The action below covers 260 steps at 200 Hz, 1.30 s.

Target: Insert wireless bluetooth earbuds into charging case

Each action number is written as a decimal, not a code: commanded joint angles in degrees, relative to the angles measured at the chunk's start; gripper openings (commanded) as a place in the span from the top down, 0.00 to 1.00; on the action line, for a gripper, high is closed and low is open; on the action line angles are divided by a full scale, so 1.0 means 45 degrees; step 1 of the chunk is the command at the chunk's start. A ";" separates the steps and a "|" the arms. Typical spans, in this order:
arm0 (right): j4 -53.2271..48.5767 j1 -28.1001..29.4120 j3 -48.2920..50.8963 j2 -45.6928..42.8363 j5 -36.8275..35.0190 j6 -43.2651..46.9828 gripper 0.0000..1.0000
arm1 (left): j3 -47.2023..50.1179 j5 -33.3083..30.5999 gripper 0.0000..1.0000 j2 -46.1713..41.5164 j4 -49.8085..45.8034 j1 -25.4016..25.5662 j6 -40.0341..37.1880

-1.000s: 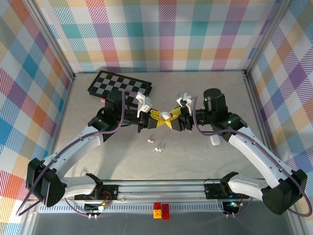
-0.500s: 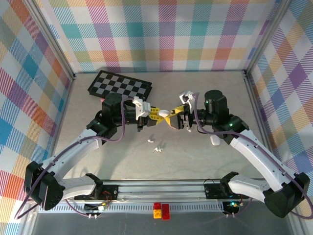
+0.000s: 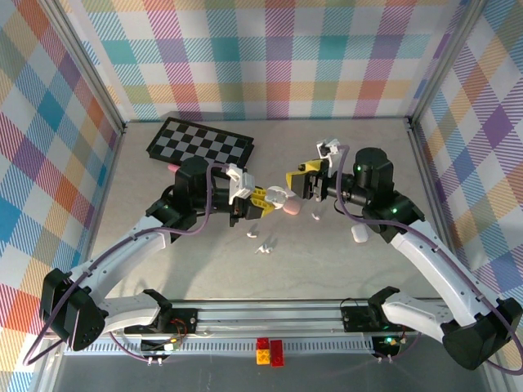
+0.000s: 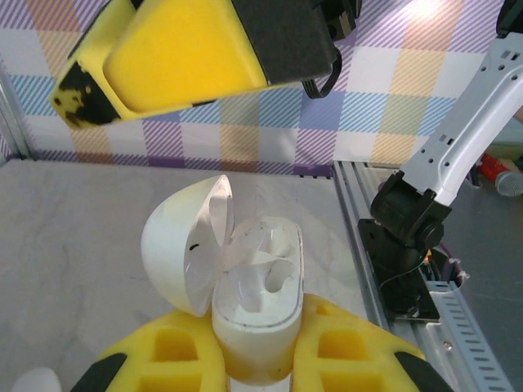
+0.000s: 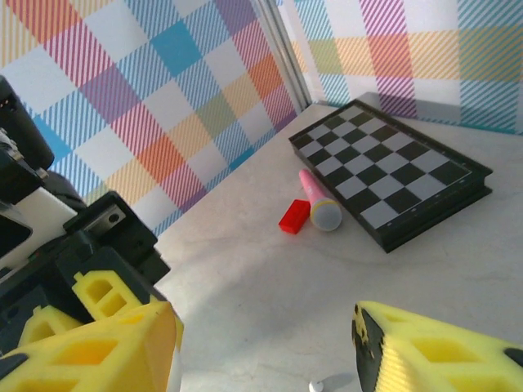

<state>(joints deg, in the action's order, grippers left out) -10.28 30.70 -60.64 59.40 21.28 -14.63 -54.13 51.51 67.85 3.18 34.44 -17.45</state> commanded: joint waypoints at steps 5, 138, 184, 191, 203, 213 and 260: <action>0.0496 -0.0074 -0.0011 -0.0400 -0.0521 -0.0257 0.41 | 0.0064 -0.0395 1.00 -0.0247 0.0874 0.0082 0.2066; -0.3035 -0.1511 0.3022 -0.0307 -0.5890 -0.4995 0.40 | 0.1136 -0.0435 1.00 -0.0933 0.2619 0.0082 0.0713; -0.2599 -0.1763 0.2494 0.2835 -0.4050 -0.4050 0.40 | 0.1768 -0.0894 1.00 -0.1275 0.3522 0.0082 0.1061; -0.2534 -0.1763 0.2307 0.3367 -0.3960 -0.3857 0.40 | 0.1840 -0.0899 1.00 -0.1314 0.3586 0.0082 0.1124; -0.2348 -0.1763 0.2096 0.4160 -0.4038 -0.3578 0.40 | 0.1901 -0.0901 1.00 -0.1364 0.3682 0.0082 0.1249; -0.2171 -0.1763 0.1934 0.4735 -0.4347 -0.3332 0.40 | 0.1950 -0.0914 1.00 -0.1388 0.3770 0.0082 0.1306; -0.2122 -0.1797 0.0837 0.7035 -0.4391 -0.2188 0.40 | 0.2018 -0.0979 1.00 -0.1538 0.3571 0.0082 0.1596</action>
<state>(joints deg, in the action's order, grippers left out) -21.34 22.87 -53.93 87.88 1.08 -28.73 -45.54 46.81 62.70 17.12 34.44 -11.11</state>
